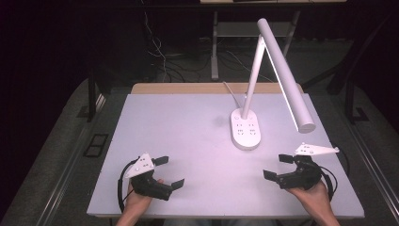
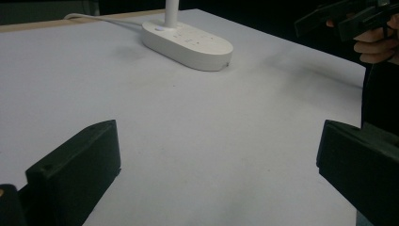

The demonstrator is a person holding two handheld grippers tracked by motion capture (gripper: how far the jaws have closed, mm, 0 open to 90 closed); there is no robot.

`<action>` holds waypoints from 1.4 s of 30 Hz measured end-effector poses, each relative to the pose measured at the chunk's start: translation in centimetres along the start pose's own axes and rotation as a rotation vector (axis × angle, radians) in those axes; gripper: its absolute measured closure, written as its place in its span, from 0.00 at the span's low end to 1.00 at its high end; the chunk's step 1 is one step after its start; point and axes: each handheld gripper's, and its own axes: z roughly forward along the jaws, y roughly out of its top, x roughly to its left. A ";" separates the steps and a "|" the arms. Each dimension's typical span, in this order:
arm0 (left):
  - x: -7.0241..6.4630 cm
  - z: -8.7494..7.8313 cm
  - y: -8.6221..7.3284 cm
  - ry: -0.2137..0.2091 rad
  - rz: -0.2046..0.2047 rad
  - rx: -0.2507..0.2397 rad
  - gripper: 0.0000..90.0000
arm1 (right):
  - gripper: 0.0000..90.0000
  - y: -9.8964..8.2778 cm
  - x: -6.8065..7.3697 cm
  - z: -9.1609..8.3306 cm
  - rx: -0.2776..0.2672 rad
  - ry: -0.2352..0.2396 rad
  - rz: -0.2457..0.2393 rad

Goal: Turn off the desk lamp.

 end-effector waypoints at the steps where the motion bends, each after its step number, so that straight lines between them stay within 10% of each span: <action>1: 0.0 0.0 0.0 0.001 -0.001 -0.001 0.00 | 0.02 0.3 -0.1 0.0 -0.006 0.001 0.001; 42: 0.0 -0.2 0.0 0.006 -0.004 -0.007 0.00 | 0.02 7.8 -1.8 2.9 0.058 0.004 -0.072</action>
